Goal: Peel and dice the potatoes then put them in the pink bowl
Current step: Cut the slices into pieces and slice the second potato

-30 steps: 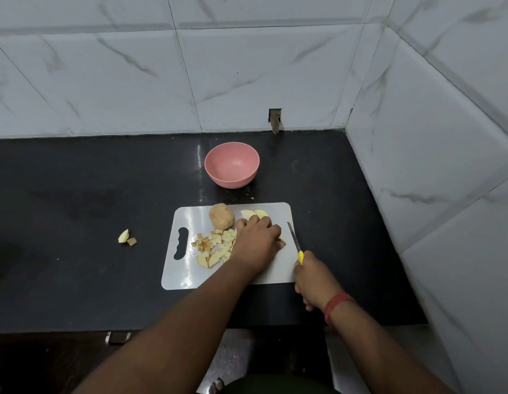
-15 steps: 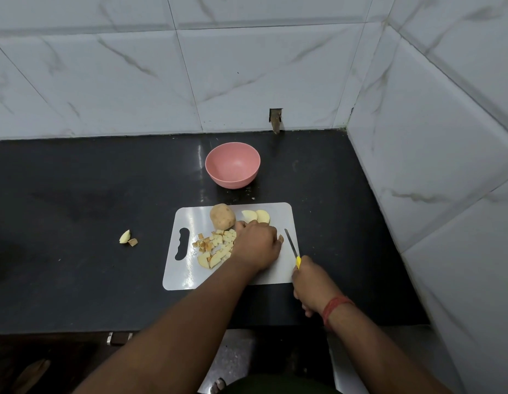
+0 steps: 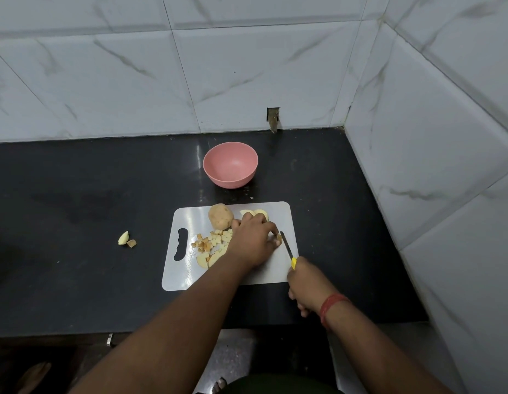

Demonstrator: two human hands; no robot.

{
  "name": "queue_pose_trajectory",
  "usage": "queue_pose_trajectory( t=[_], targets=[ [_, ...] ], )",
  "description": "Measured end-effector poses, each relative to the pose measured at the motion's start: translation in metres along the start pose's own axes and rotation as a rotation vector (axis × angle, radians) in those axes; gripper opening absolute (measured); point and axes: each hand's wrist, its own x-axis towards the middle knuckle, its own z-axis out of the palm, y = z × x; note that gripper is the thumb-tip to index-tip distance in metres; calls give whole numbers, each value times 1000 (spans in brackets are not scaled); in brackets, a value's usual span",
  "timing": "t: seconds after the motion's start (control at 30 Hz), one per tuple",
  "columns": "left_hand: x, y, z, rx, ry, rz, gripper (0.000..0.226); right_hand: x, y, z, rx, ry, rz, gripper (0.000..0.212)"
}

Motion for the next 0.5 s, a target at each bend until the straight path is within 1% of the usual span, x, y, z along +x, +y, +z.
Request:
queue_pose_trajectory(
  t=[0.4, 0.5],
  targets=[
    [0, 7, -3, -10, 19, -7, 27, 2, 1, 2, -23, 2, -11, 9],
    [0, 7, -3, -15, 17, -11, 27, 0, 0, 2, -63, 1, -17, 9]
  ],
)
